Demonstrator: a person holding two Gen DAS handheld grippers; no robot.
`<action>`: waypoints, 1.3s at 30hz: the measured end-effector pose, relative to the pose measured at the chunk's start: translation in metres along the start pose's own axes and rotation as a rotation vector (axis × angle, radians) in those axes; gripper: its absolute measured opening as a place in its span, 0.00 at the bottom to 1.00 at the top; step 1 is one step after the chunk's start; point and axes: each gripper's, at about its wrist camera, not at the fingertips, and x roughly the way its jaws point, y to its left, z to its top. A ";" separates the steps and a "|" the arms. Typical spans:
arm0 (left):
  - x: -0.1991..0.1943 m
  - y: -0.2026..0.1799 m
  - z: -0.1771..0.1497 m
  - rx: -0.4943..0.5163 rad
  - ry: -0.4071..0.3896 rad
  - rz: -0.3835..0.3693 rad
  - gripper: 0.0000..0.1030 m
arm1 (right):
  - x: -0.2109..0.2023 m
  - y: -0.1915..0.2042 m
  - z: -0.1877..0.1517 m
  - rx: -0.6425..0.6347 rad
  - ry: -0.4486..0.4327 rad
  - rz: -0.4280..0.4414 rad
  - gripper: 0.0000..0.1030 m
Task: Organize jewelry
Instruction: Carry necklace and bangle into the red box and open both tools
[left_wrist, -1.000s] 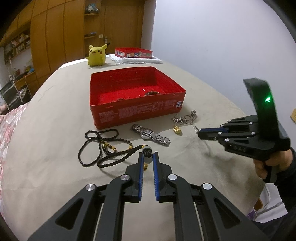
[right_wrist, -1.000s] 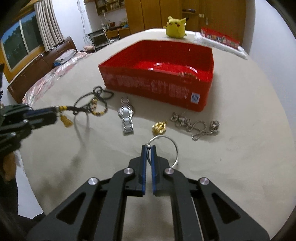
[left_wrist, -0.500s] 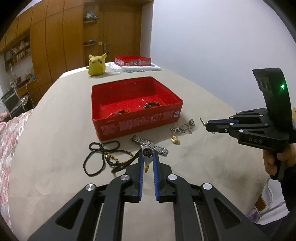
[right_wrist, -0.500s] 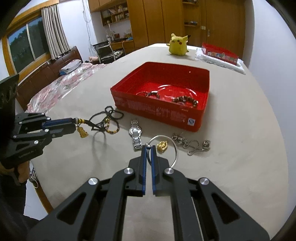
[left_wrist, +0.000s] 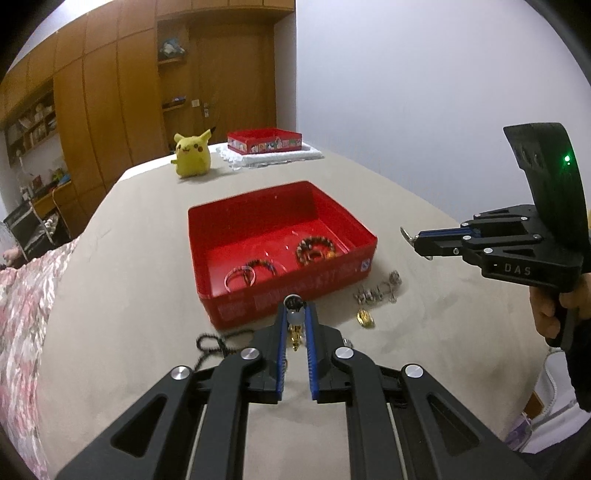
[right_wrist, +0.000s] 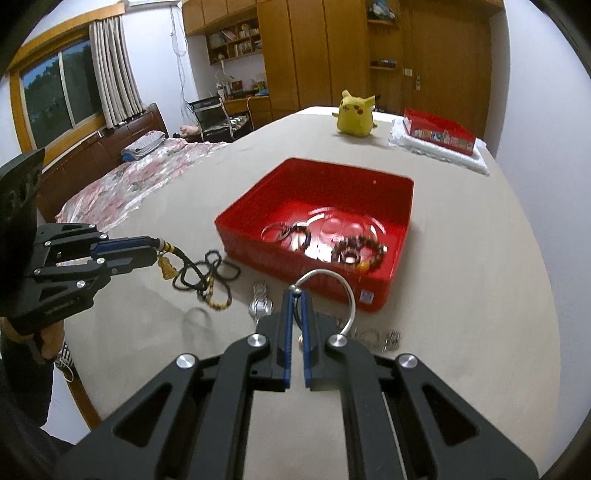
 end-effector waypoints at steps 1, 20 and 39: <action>0.003 0.002 0.007 0.007 -0.003 0.003 0.09 | 0.001 -0.001 0.004 -0.003 -0.001 0.001 0.02; 0.088 0.046 0.103 0.046 0.005 0.004 0.09 | 0.112 -0.045 0.077 -0.006 0.097 -0.003 0.02; 0.173 0.054 0.058 0.007 0.158 0.005 0.29 | 0.178 -0.052 0.045 -0.009 0.244 -0.041 0.10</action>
